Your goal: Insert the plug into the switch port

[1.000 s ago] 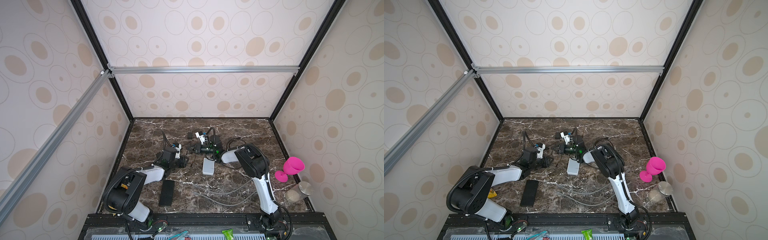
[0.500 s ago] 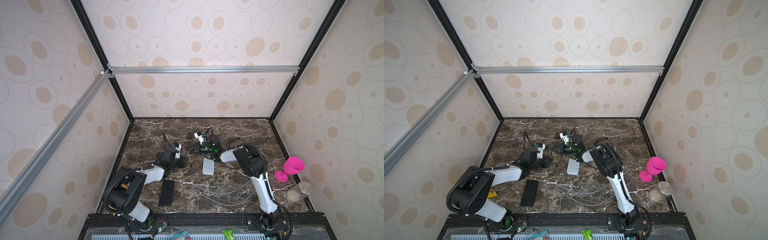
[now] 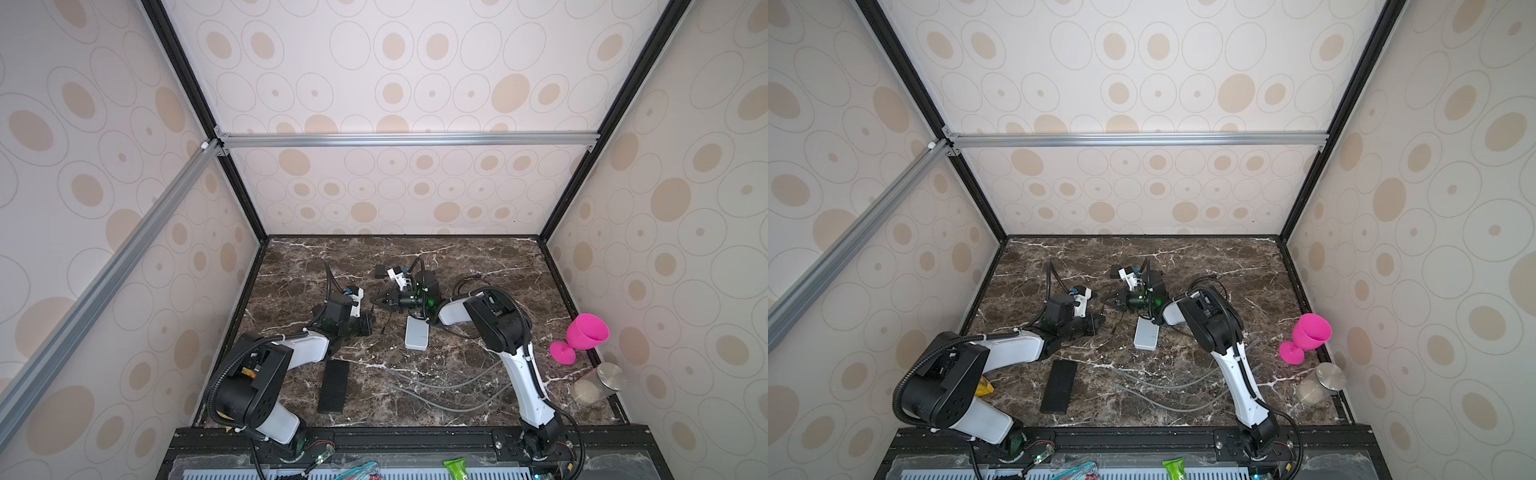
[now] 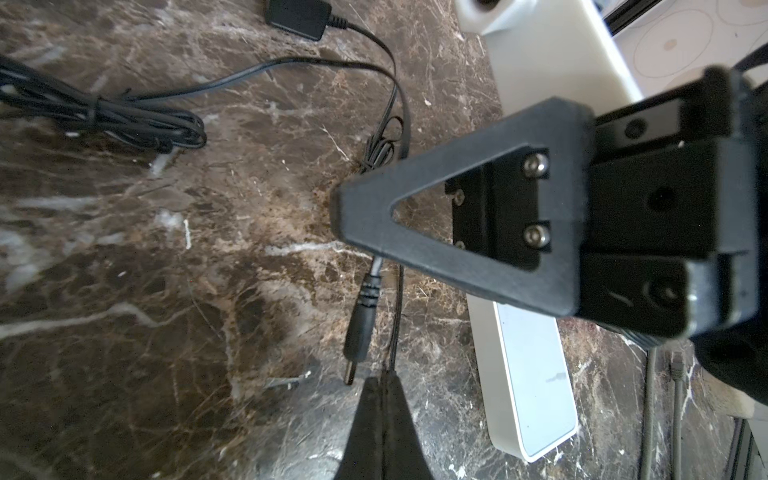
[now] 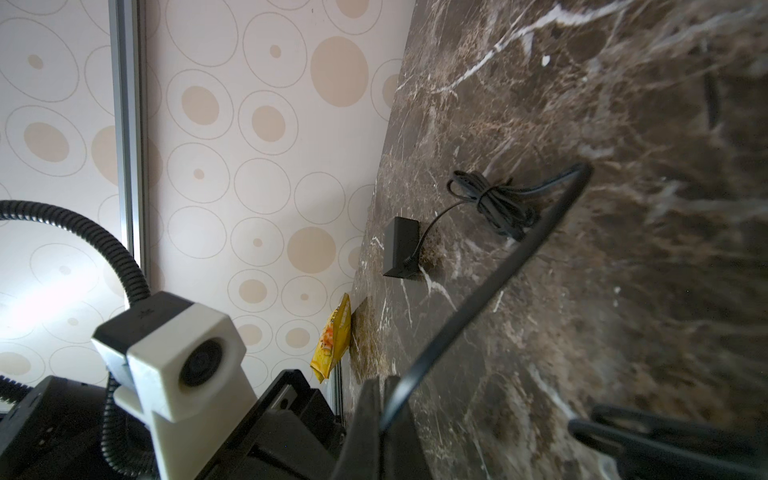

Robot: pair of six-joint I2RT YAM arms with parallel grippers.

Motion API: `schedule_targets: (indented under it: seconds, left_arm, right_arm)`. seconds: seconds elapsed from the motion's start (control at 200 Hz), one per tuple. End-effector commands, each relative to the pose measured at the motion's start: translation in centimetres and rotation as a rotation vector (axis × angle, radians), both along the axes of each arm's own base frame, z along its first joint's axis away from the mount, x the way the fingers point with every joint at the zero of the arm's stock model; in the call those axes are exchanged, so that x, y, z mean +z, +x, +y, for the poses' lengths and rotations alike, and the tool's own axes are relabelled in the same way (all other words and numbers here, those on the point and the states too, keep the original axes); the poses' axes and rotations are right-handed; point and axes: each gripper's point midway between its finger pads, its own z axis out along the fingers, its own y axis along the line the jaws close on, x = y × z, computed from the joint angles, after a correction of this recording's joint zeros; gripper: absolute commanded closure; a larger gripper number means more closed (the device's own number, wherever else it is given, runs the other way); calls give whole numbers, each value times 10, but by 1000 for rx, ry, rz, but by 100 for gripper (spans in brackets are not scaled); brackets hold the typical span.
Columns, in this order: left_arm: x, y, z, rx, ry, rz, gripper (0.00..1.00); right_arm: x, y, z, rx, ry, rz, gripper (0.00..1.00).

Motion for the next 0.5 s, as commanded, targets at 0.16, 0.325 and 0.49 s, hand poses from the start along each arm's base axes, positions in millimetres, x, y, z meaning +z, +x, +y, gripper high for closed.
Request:
schedule_targets:
  seconds: [0.16, 0.325, 0.49]
  left_arm:
    - [18, 6, -4, -12, -16, -57, 100]
    - [31, -4, 4, -15, -35, -89, 100]
    - [42, -19, 12, -19, -80, -126, 100]
  right_arm:
    - [16, -4, 2, 12, 38, -60, 66]
    - [25, -17, -14, -1, -8, -110, 57]
    - [24, -41, -38, -28, -115, -132, 67]
